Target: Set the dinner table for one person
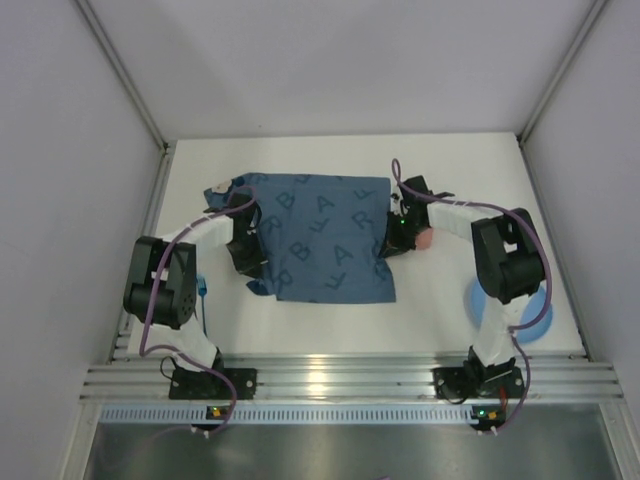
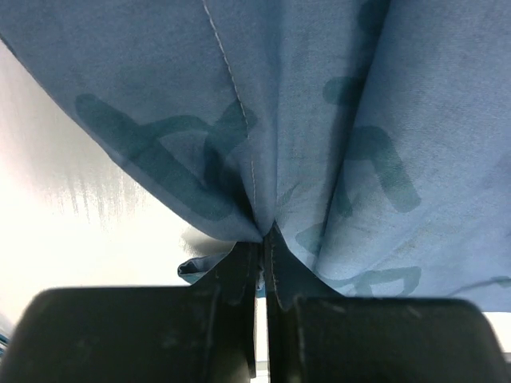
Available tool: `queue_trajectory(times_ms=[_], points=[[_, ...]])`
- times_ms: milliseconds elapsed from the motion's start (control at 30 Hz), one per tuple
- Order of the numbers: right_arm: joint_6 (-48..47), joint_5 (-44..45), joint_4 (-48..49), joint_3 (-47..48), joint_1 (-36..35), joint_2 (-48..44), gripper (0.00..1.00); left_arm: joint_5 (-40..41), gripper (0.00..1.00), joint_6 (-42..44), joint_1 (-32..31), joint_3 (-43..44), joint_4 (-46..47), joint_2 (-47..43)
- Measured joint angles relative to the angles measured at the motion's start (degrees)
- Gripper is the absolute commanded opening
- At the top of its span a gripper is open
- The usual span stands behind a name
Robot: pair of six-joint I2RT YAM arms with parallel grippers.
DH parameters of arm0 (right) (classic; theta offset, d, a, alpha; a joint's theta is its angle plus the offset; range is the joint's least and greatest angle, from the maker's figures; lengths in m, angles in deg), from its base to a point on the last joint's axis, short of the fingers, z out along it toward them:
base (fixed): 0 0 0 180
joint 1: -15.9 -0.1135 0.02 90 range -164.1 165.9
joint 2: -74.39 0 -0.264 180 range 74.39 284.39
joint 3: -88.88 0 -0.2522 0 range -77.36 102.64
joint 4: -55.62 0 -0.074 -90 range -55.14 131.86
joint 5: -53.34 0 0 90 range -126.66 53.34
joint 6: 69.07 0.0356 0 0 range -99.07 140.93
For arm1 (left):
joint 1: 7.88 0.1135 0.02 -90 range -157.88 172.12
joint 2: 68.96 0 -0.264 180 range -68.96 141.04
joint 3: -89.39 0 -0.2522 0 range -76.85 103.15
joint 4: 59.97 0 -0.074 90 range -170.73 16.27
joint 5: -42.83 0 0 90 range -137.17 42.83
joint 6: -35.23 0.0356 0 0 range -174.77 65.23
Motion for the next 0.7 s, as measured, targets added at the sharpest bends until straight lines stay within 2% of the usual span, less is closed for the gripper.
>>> queue_trajectory(times_ms=[200, 500, 700], points=[[-0.1, 1.1, 0.4, -1.8, 2.1, -1.5, 0.0, 0.6, 0.0, 1.2, 0.3, 0.3, -0.4, 0.0], [-2.6, 9.2, -3.0, -5.6, 17.1, -6.6, 0.0, 7.0, 0.0, 3.7, 4.8, -2.4, -0.9, -3.4], [-3.0, 10.5, -5.0, -5.1, 16.9, -6.7, 0.0, 7.0, 0.0, 3.2, 5.0, -3.4, -2.4, -5.7]])
